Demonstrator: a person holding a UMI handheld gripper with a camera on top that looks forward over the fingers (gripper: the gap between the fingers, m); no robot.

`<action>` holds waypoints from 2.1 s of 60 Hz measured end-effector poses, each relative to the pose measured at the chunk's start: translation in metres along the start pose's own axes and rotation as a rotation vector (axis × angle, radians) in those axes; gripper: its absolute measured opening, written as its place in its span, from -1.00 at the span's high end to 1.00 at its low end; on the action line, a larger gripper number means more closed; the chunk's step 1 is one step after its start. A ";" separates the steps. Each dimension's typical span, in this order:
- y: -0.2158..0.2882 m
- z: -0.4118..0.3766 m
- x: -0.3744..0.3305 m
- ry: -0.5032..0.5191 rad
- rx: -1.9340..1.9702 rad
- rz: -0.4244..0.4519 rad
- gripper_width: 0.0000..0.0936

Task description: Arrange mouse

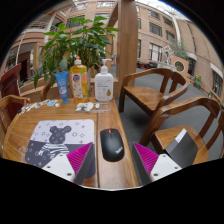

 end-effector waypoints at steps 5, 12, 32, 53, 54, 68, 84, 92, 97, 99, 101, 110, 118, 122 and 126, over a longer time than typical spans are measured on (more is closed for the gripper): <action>0.003 0.000 0.022 0.005 0.010 -0.011 -0.57; 0.004 -0.001 0.039 0.016 0.013 -0.031 -0.17; 0.006 -0.007 0.042 -0.014 -0.007 -0.026 0.25; 0.125 -0.052 -0.051 0.076 0.054 0.256 0.25; 0.129 -0.058 -0.053 0.081 0.045 0.261 0.25; 0.060 -0.135 -0.021 0.155 -0.062 0.103 0.25; -0.022 -0.163 0.019 0.137 -0.083 -0.094 0.07; -0.016 -0.164 0.006 0.125 -0.067 -0.077 -0.47; -0.005 -0.166 -0.021 0.123 -0.052 -0.039 -0.79; -0.001 -0.167 -0.035 0.119 -0.048 -0.027 -0.81; 0.004 -0.169 -0.050 0.121 -0.049 -0.013 -0.85; 0.016 -0.171 -0.124 0.101 -0.053 0.052 -0.83; 0.016 -0.171 -0.191 0.090 -0.036 0.097 -0.83; 0.012 -0.170 -0.219 0.083 -0.025 0.106 -0.82; 0.004 -0.169 -0.245 0.082 -0.021 0.119 -0.83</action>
Point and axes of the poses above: the point between the fingertips, and its own axes, seen from behind it with the camera up: z to the right, y up, x forward, the way the camera looks, the point moved 9 cm from there along -x, backward, against the way the camera looks, and after that the axes turned 7 degrees about x, right-handed, at the moved point
